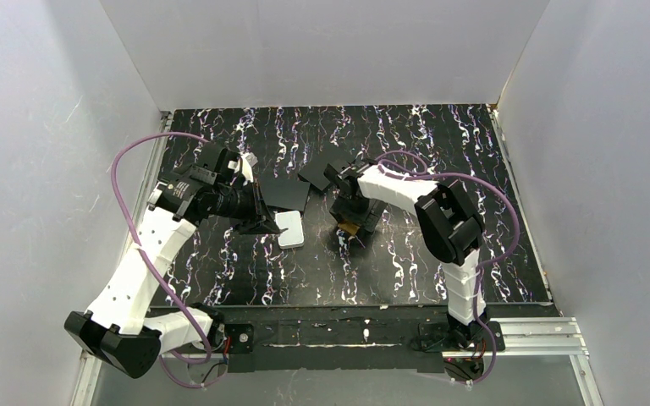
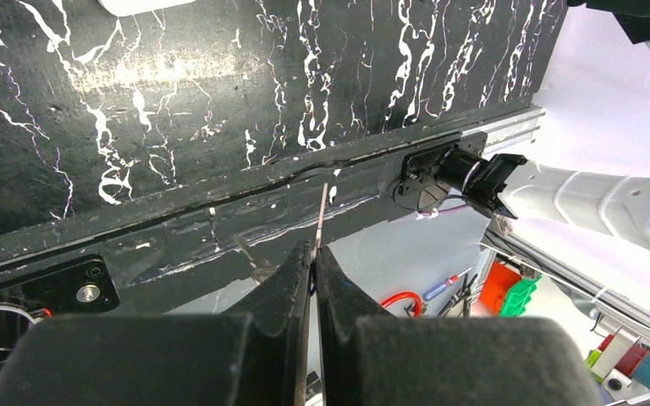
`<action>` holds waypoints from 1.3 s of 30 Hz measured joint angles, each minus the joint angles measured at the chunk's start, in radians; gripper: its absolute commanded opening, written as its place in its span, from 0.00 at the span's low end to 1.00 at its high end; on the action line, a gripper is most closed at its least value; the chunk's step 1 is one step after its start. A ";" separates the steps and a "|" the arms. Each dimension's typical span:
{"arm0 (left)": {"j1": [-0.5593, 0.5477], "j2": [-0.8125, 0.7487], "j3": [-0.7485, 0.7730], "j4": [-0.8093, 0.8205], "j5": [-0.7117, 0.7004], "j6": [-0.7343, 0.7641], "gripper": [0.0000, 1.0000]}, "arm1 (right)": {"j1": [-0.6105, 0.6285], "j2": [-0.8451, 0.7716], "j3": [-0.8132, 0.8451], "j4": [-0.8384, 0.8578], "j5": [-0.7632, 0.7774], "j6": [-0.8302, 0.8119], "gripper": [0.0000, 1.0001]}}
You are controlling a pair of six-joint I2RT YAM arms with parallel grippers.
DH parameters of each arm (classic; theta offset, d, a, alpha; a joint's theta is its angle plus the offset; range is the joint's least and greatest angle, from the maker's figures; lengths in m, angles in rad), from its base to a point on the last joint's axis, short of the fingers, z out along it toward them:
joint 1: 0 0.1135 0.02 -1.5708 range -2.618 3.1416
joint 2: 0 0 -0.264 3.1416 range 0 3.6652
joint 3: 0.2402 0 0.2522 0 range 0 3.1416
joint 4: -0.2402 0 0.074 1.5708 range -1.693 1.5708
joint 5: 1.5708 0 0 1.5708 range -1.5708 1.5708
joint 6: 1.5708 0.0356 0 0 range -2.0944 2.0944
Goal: Unlock with the key
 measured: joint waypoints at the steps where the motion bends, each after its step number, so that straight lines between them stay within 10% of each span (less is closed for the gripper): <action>1: 0.000 0.000 0.000 0.000 0.000 0.000 0.00 | 0.000 0.000 0.001 0.000 -0.001 0.002 0.84; 20: 0.005 -0.013 -0.010 -0.001 0.000 -0.004 0.00 | 0.000 0.026 0.040 -0.017 0.003 -0.050 0.76; 39: 0.006 -0.001 -0.010 0.001 0.001 -0.035 0.00 | -0.007 0.006 0.011 0.027 -0.014 -0.070 0.01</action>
